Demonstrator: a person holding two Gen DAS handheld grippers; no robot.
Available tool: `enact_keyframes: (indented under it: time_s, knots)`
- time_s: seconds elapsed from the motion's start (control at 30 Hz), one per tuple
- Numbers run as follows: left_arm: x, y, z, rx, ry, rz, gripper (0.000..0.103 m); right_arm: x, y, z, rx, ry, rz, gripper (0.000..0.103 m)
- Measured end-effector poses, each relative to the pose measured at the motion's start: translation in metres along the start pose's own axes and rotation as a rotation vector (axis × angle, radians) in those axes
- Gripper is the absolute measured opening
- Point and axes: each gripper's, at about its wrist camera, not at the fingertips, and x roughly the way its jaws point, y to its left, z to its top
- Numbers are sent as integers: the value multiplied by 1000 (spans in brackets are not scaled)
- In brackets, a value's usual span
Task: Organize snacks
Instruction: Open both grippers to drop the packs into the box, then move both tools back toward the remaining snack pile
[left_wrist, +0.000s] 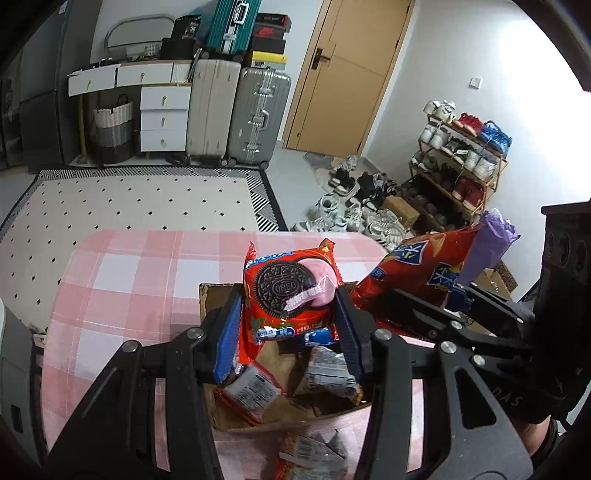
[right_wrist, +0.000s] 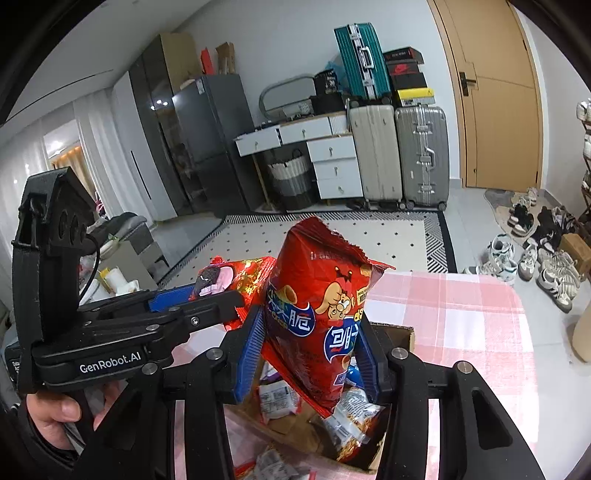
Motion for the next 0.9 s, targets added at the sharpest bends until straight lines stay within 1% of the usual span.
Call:
enact_keyframes:
  time_s: [0.13,0.2,0.27,0.3,0.37,0.43,0.47,0.53,0.63,0.73,0.8,0.9]
  knots:
    - [29,10,-4,-9,45,-3,44,27,-10,0,17,29,-17,47]
    - [39,12,-7,-9,61,1,44,39,-15,-3,23,42,-29,49]
    - [49,15,-10,-7,87,2,45,46,-22,-5,41,48,-23,57]
    - [53,15,-12,-3,101,-9,49,48,-25,-5,50,53,-19,59]
    - [63,19,-18,-6,134,-17,53,53,-30,-7,56,69,-9,67]
    - [66,23,-22,-23,143,-18,64,51,-32,-10,54,65,-12,69]
    - [66,24,-23,-27,137,-18,68,50,-32,-10,53,63,-9,72]
    - [59,27,-25,-30,112,-9,68,40,-32,-12,55,42,-13,73]
    - [43,24,-27,-19,82,9,68,23,-30,-16,44,19,2,73]
    - [22,14,-31,7,55,13,69,1,-26,-20,42,-13,2,76]
    - [13,8,-32,28,45,10,69,-14,-22,-22,44,-30,4,77]
    - [-7,0,-34,46,26,26,70,-39,-15,-25,37,-59,4,79]
